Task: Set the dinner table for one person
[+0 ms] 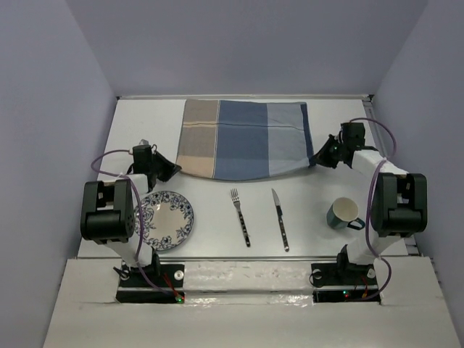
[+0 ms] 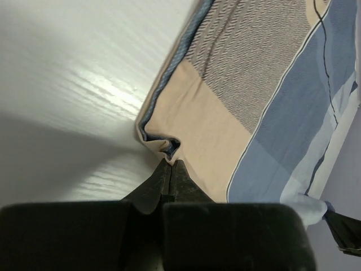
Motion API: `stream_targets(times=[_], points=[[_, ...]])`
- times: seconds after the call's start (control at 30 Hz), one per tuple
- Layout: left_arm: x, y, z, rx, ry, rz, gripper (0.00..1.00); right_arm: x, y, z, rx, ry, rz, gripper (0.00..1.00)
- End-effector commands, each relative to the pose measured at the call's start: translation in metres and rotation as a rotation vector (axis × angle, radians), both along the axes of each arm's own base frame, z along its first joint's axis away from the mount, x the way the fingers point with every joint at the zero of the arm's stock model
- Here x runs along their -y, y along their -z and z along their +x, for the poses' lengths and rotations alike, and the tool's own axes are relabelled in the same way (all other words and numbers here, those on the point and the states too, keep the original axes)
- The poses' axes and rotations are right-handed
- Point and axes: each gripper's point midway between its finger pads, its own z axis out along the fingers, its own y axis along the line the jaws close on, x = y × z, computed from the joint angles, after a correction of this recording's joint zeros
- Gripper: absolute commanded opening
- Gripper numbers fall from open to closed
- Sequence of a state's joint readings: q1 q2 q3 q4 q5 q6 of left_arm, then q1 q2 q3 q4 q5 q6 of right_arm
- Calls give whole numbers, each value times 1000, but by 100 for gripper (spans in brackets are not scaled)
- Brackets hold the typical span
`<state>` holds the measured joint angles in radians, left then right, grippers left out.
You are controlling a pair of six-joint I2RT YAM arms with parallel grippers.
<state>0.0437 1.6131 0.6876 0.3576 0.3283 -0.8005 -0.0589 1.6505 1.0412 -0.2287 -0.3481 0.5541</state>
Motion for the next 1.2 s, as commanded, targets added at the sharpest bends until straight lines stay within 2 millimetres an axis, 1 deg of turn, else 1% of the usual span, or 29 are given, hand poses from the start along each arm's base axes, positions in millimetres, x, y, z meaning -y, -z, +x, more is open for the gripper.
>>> stream_targets(times=[0.0,0.03,0.07,0.1,0.2,0.23,0.27,0.37,0.4,0.47,0.53,0.67,0.83,0.9,0.93,0.97,1.0,1.03,1.07,1.1,1.13,1.17], points=[[-3,-14,2,102,23,8,0,0,11,-18,-3,-5,1,0],[-2,-8,-6,85,23,7,0,0,14,-22,-13,-3,1,0],[-3,-11,-8,95,23,11,0,1,17,-26,-22,3,-5,0],[-3,-9,-15,89,23,11,0,2,25,-33,-43,5,-8,0],[-3,-6,-24,80,20,9,0,6,35,-42,-79,30,-25,0],[-2,-4,-29,75,23,8,0,8,38,-43,-90,40,-35,0],[-2,-4,-32,75,21,4,0,9,39,-44,-92,47,-38,0],[-1,-4,-43,75,21,-1,0,13,37,-40,-87,66,-52,0],[-1,-1,-48,68,22,0,0,13,34,-38,-80,70,-55,0],[0,-4,-52,74,23,1,0,15,30,-35,-73,76,-59,0],[0,-2,-55,70,21,2,0,15,26,-35,-67,76,-63,0],[0,3,-62,57,21,-2,0,21,28,-40,-73,96,-94,0],[-1,4,-65,54,16,7,2,19,31,-49,-86,83,-88,0],[-1,3,-65,56,17,5,7,18,30,-53,-88,81,-86,4],[-1,1,-64,59,19,5,13,18,31,-55,-92,80,-90,10],[0,0,-63,64,20,5,17,19,31,-57,-92,75,-94,10],[0,-2,-63,65,19,3,22,18,28,-58,-88,66,-96,19],[0,-4,-63,70,21,4,33,18,24,-56,-84,63,-97,22],[0,-8,-63,79,23,3,37,18,22,-59,-92,58,-98,28],[1,-13,-61,90,29,-1,42,18,14,-59,-71,50,-104,35],[2,-18,-60,100,31,-1,46,18,8,-59,-62,46,-107,38],[2,-28,-60,120,33,2,54,18,0,-58,-55,44,-111,49]])
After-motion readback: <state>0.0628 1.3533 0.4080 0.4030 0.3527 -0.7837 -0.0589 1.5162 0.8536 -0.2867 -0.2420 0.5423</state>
